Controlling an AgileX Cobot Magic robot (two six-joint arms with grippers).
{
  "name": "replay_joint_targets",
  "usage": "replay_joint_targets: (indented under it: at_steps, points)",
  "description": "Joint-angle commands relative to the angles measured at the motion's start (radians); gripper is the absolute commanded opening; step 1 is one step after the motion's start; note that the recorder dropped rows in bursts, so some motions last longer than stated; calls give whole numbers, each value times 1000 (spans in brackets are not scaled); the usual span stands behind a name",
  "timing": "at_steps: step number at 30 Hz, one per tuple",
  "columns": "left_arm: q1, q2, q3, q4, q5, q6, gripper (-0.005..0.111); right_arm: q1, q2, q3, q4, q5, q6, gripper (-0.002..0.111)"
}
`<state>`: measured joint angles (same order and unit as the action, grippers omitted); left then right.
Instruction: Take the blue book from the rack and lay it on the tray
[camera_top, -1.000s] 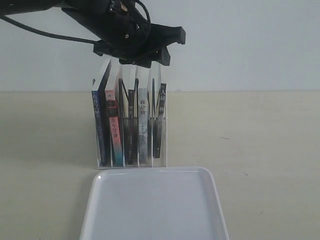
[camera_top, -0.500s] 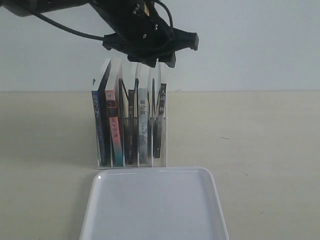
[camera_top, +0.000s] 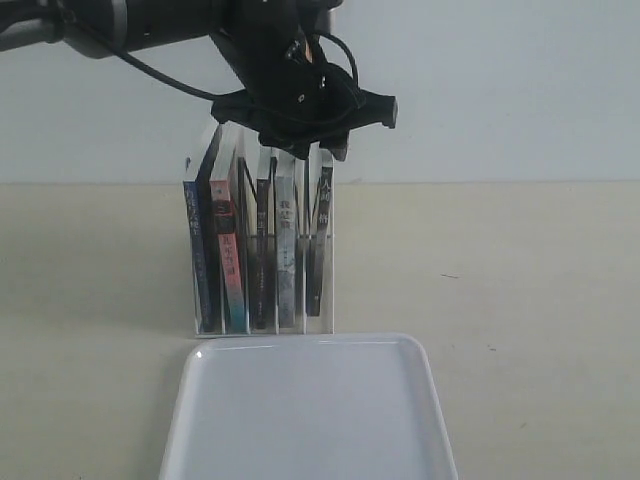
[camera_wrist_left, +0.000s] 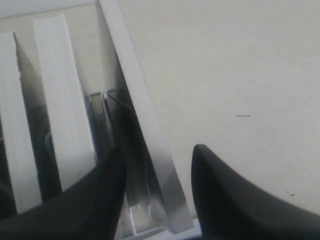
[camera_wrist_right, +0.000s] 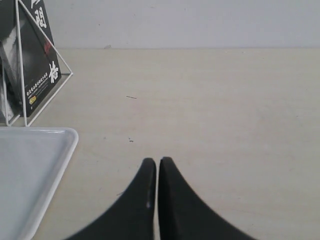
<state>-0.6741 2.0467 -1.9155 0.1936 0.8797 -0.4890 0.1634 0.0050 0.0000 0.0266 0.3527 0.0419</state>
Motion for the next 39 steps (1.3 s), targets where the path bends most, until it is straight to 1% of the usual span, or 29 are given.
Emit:
replay_joint_targets:
  at_steps: [1, 9, 19, 23, 28, 35, 39]
  points:
    - [-4, 2, -8, 5, 11, -19, 41, -4, -5, 0, -6, -12, 1, 1]
    - [-4, 17, -8, 13, 42, -31, 41, -4, -5, 0, -6, -12, 1, 1]
    - [-4, 30, -8, 5, 40, -38, 40, -4, -5, 0, -6, -12, 1, 1]
    - [-4, 30, -10, 5, 40, -42, 32, -4, -5, 0, -6, -12, 1, 1]
    - [-4, 30, -12, 5, 40, -42, 17, -4, -5, 0, -6, -12, 1, 1]
    - [-4, 30, -14, 5, 34, -42, 15, -4, -5, 0, -6, -12, 1, 1]
    - [-8, 30, -14, 7, 34, -42, 9, -4, -5, 0, -6, -12, 1, 1]
